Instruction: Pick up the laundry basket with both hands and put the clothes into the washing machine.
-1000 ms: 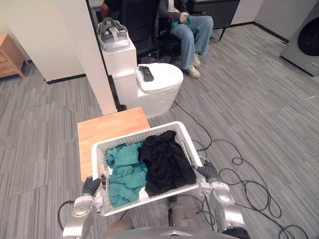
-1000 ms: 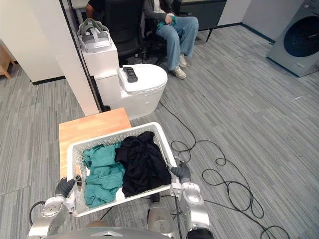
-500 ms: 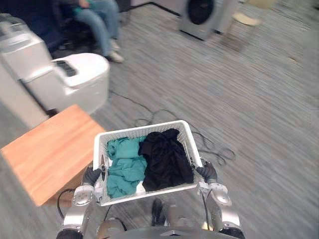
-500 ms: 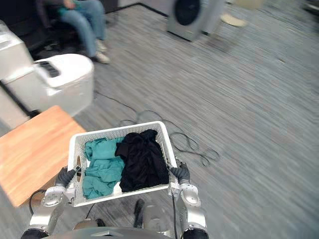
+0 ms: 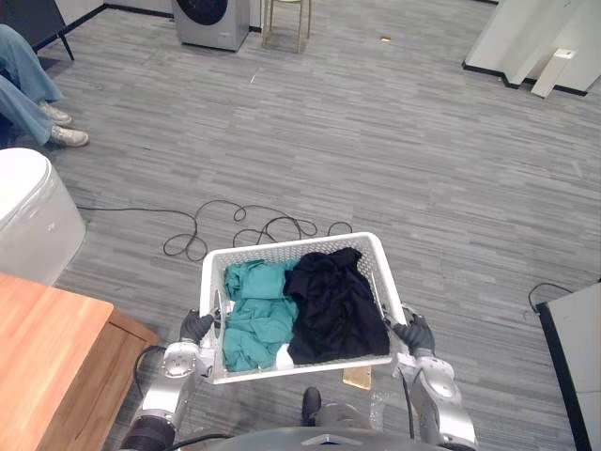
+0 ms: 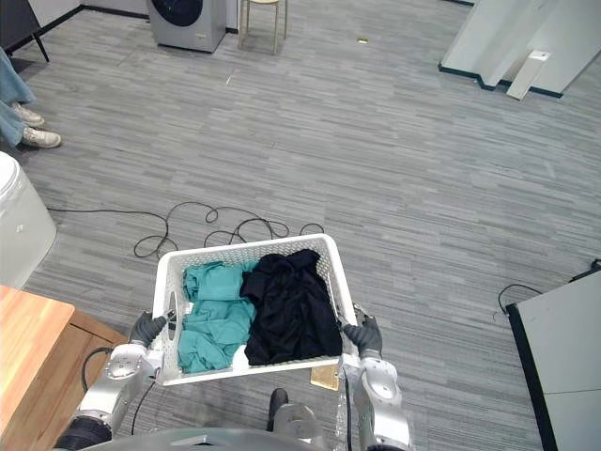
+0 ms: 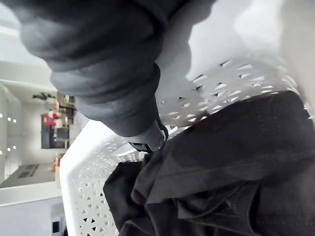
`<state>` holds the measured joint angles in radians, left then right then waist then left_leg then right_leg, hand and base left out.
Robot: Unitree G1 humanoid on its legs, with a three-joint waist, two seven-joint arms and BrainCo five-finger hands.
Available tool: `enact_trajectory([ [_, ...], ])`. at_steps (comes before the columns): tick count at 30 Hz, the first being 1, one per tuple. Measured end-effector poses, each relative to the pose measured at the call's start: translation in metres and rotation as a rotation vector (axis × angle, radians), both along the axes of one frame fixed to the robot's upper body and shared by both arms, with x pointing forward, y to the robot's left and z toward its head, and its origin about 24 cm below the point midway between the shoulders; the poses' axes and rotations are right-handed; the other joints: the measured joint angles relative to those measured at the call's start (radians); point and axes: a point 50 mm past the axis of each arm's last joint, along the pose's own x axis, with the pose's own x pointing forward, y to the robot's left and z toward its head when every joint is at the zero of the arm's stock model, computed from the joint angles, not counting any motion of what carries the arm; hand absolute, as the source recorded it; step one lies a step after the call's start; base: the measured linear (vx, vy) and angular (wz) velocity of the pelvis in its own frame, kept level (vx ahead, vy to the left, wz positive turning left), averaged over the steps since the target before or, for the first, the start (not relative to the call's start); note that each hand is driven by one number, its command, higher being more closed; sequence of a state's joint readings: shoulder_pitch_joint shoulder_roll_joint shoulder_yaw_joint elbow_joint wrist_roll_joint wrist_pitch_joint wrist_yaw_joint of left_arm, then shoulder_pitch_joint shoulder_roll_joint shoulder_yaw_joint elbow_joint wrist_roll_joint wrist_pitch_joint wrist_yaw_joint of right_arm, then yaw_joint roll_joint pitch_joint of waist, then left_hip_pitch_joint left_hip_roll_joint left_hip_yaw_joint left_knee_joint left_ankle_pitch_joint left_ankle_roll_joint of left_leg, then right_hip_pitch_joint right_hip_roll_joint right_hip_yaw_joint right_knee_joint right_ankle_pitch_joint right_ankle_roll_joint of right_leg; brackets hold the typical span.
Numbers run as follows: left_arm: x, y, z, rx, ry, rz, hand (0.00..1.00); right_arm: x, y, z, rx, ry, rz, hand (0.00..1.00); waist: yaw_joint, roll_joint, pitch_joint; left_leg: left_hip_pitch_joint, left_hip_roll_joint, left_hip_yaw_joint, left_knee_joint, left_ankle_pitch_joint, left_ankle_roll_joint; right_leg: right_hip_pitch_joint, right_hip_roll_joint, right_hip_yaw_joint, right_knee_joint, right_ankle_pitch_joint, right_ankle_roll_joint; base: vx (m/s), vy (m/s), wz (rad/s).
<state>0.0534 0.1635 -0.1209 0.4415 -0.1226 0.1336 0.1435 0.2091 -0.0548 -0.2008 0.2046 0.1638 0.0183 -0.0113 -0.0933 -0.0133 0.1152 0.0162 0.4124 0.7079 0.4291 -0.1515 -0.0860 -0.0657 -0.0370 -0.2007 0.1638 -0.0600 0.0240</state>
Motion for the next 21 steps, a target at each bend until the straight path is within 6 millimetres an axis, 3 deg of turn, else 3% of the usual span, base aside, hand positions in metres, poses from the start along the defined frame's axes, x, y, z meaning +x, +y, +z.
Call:
enact_trajectory([
  [1, -0.005, 0.001, -0.004, 0.002, 0.018, 0.006, 1.00, -0.004, 0.002, -0.003, 0.008, 0.012, 0.000, 1.00, 0.014, 0.016, 0.010, -0.006, 0.053, -0.004, 0.120, 0.000, 0.033, 0.001, 0.010, 0.027, 0.040, -0.040, -0.012, -0.08, -0.043, -0.56],
  [2, -0.008, 0.003, -0.006, 0.001, 0.030, 0.011, 1.00, -0.006, 0.003, -0.004, 0.007, 0.020, 0.004, 1.00, 0.020, 0.023, 0.014, -0.026, 0.089, -0.032, 0.222, 0.009, 0.109, 0.004, 0.019, 0.044, 0.072, -0.060, -0.019, -0.10, -0.074, -0.76],
  [3, -0.014, 0.002, -0.009, -0.003, 0.044, 0.018, 1.00, -0.009, 0.003, -0.006, 0.007, 0.031, 0.005, 1.00, 0.029, 0.038, 0.023, -0.053, 0.109, -0.102, 0.322, 0.057, 0.192, 0.005, 0.029, 0.076, 0.103, -0.077, -0.033, -0.09, -0.090, -0.70],
  [4, -0.022, 0.003, -0.011, -0.014, 0.055, 0.037, 1.00, -0.009, 0.005, -0.006, 0.008, 0.034, 0.012, 1.00, 0.030, 0.055, 0.030, -0.098, 0.100, -0.207, 0.392, 0.109, 0.216, 0.014, 0.038, 0.103, 0.105, -0.081, -0.043, -0.04, -0.029, -0.89],
  [5, -0.032, 0.003, -0.015, -0.030, 0.076, 0.064, 1.00, -0.009, 0.003, -0.004, -0.012, 0.035, 0.030, 1.00, 0.037, 0.067, 0.031, -0.161, 0.012, -0.371, 0.416, 0.045, 0.111, 0.007, 0.031, 0.146, 0.107, -0.083, -0.048, 0.00, 0.071, -0.79],
  [6, -0.035, 0.000, -0.017, -0.046, 0.080, 0.076, 1.00, -0.008, 0.002, -0.003, -0.024, 0.034, 0.041, 1.00, 0.043, 0.074, 0.031, -0.178, -0.056, -0.443, 0.392, 0.007, 0.076, -0.004, 0.020, 0.172, 0.107, -0.084, -0.050, 0.00, 0.159, -0.87],
  [7, -0.038, -0.003, -0.018, -0.061, 0.084, 0.087, 1.00, -0.008, -0.002, -0.001, -0.040, 0.033, 0.050, 1.00, 0.052, 0.079, 0.029, -0.191, -0.152, -0.518, 0.308, -0.038, 0.062, -0.017, 0.005, 0.201, 0.096, -0.084, -0.052, -0.01, 0.182, -0.79],
  [8, -0.041, -0.003, -0.018, -0.067, 0.086, 0.096, 1.00, -0.006, -0.003, 0.001, -0.053, 0.030, 0.071, 1.00, 0.060, 0.092, 0.028, -0.209, -0.218, -0.550, 0.155, -0.073, 0.077, -0.016, 0.005, 0.228, 0.045, -0.081, -0.055, 0.03, 0.148, -0.83],
  [9, -0.041, -0.003, -0.017, -0.071, 0.079, 0.103, 1.00, -0.004, -0.001, 0.003, -0.058, 0.017, 0.090, 1.00, 0.073, 0.123, 0.022, -0.214, -0.223, -0.551, -0.058, -0.081, 0.072, -0.042, 0.044, 0.228, 0.085, -0.095, -0.033, 0.05, 0.124, -0.69],
  [10, -0.044, 0.000, -0.018, -0.067, 0.077, 0.111, 1.00, -0.002, 0.001, 0.004, -0.056, 0.009, 0.098, 1.00, 0.087, 0.131, 0.028, -0.212, -0.214, -0.571, -0.097, -0.021, 0.029, -0.079, 0.063, 0.234, 0.225, -0.125, -0.031, 0.11, 0.052, -0.54],
  [11, -0.046, 0.017, -0.012, -0.032, 0.049, 0.134, 1.00, -0.001, 0.020, -0.001, 0.002, 0.012, 0.107, 1.00, 0.090, 0.044, 0.042, -0.209, -0.258, -0.567, -0.056, 0.011, -0.010, -0.063, 0.020, 0.270, 0.289, -0.224, -0.024, 0.11, 0.016, -0.11],
  [12, -0.040, 0.017, -0.010, -0.047, 0.022, 0.159, 1.00, 0.005, 0.018, 0.002, -0.001, -0.004, 0.095, 1.00, 0.080, 0.038, 0.062, -0.268, -0.250, -0.633, 0.059, -0.026, -0.037, -0.041, 0.031, 0.254, 0.275, -0.250, -0.029, 0.10, 0.018, 0.07],
  [14, -0.038, 0.010, -0.009, -0.072, 0.012, 0.161, 1.00, 0.017, 0.011, 0.012, -0.047, -0.041, 0.114, 1.00, 0.096, 0.074, 0.038, -0.311, -0.256, -0.667, 0.059, -0.033, -0.036, -0.052, 0.038, 0.293, 0.225, -0.248, -0.030, 0.08, 0.176, -0.49],
  [15, -0.042, 0.009, -0.011, -0.093, 0.021, 0.184, 1.00, 0.028, 0.012, 0.020, -0.075, -0.071, 0.160, 1.00, 0.110, 0.086, 0.029, -0.313, -0.260, -0.637, 0.042, -0.023, -0.009, -0.061, 0.031, 0.340, 0.209, -0.245, -0.010, 0.16, 0.281, -1.04],
  [16, -0.043, 0.009, -0.012, -0.100, 0.022, 0.197, 1.00, 0.031, 0.013, 0.022, -0.077, -0.081, 0.170, 1.00, 0.118, 0.084, 0.025, -0.313, -0.273, -0.619, 0.040, -0.028, 0.015, -0.062, 0.017, 0.360, 0.206, -0.245, 0.006, 0.24, 0.339, -0.76],
  [18, -0.042, 0.009, -0.011, -0.103, 0.016, 0.205, 1.00, 0.026, 0.013, 0.018, -0.074, -0.065, 0.160, 1.00, 0.106, 0.049, 0.004, -0.304, -0.363, -0.566, 0.047, -0.070, 0.071, -0.083, -0.087, 0.388, 0.242, -0.268, 0.077, 0.33, 0.397, -0.10],
  [19, -0.045, 0.010, -0.012, -0.099, 0.024, 0.210, 1.00, 0.022, 0.014, 0.014, -0.062, -0.047, 0.152, 1.00, 0.099, 0.034, -0.001, -0.277, -0.418, -0.538, 0.043, -0.090, 0.100, -0.097, -0.130, 0.414, 0.350, -0.282, 0.097, 0.25, 0.277, 0.09],
  [20, -0.047, 0.010, -0.013, -0.097, 0.032, 0.215, 1.00, 0.021, 0.015, 0.011, -0.056, -0.036, 0.151, 1.00, 0.098, 0.031, -0.003, -0.260, -0.443, -0.528, 0.043, -0.101, 0.115, -0.118, -0.145, 0.423, 0.448, -0.288, 0.109, 0.38, 0.264, -0.08],
  [21, -0.052, 0.011, -0.015, -0.092, 0.045, 0.222, 1.00, 0.020, 0.016, 0.008, -0.059, -0.018, 0.154, 1.00, 0.097, 0.027, 0.000, -0.215, -0.484, -0.508, 0.040, -0.124, 0.148, -0.170, -0.163, 0.437, 0.631, -0.254, 0.096, 0.40, 0.252, -0.02],
])
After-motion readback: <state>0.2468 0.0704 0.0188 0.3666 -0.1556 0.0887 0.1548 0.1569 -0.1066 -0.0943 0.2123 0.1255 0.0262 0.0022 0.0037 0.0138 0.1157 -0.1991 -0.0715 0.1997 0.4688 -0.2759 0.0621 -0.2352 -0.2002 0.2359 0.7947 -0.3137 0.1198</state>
